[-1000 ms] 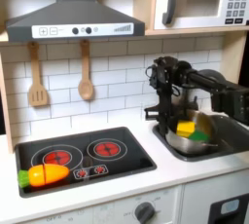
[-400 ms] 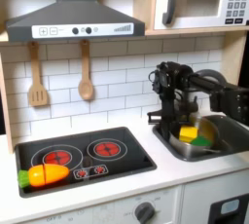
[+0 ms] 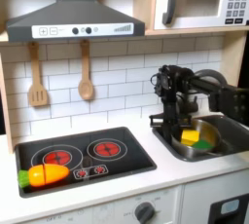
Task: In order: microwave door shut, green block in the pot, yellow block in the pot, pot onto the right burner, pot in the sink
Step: 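Put the pot in the sink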
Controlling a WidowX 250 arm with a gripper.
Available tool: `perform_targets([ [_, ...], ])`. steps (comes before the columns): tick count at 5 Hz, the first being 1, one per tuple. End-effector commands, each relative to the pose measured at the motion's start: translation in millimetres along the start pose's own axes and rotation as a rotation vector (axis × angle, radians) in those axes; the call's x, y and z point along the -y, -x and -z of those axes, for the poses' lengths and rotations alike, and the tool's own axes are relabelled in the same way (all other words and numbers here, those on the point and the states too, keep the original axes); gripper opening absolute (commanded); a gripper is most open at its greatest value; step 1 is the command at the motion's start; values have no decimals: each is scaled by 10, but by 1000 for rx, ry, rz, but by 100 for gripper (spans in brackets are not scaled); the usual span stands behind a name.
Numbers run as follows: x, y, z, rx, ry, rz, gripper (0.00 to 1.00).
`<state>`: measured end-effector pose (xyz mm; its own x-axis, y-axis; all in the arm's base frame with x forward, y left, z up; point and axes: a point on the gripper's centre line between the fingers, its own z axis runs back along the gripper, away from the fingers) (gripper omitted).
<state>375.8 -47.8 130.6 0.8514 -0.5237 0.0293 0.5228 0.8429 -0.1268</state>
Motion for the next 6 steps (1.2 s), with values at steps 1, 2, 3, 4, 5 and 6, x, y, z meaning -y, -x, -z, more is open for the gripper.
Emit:
perform_targets([
  [1, -44, -22, 34, -32, -25, -16, 0],
  [2, -29, -14, 58, -90, -15, -14, 0],
  [3, -29, -29, 74, -88, -19, -24, 0],
  [4, -21, -21, 68, -62, -17, -39, 0],
  [5, -45, -15, 94, -49, -32, -40, 100],
  [6, -71, -23, 112, -49, -29, -48, 100],
])
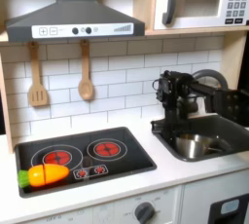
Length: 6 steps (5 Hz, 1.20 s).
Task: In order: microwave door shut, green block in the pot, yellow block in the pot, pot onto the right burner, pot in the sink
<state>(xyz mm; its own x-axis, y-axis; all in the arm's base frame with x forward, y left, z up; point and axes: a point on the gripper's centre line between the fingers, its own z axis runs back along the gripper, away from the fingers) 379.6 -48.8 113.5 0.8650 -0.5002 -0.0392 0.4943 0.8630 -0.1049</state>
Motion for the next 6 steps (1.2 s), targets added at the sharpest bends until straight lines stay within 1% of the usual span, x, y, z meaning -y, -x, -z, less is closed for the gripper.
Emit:
perform_targets([
  [1, -29, 14, -161, 41, -15, -22, 100],
  [2, -22, 42, -233, 56, -21, -20, 100],
  [3, -79, 107, -391, 80, -41, -44, 100],
  [4, -346, 285, -456, 69, -51, -138, 100],
  [5, -399, 371, -625, 89, -79, -185, 100],
  [6, -579, 513, -682, 81, -97, -278, 100],
])
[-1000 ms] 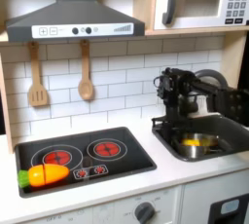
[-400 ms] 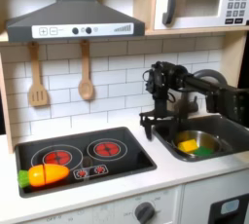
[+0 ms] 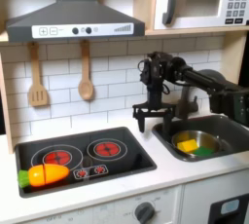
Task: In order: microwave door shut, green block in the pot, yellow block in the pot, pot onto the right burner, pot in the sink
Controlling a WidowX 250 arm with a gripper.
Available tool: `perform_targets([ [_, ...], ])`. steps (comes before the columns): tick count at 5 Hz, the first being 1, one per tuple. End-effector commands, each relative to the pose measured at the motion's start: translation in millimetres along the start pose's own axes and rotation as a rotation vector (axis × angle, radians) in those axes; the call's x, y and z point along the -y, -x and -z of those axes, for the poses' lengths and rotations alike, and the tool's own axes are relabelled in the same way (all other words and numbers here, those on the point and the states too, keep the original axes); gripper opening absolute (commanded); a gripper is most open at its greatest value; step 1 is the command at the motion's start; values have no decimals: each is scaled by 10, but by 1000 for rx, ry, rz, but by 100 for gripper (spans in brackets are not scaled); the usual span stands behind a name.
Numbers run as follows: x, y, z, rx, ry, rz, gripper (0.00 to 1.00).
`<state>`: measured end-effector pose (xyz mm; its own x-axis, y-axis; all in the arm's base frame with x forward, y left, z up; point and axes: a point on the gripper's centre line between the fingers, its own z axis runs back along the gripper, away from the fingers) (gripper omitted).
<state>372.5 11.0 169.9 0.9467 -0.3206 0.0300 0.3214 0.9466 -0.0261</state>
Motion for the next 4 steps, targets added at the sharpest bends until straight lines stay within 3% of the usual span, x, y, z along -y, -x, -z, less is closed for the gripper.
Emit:
perform_targets([
  [1, -336, 227, -148, -12, -40, -135, 100],
  [2, -512, 367, -267, -5, -66, -194, 100],
  [3, -698, 479, -382, -28, -65, -287, 100],
  [4, -678, 475, -462, 0, -77, -278, 100],
])
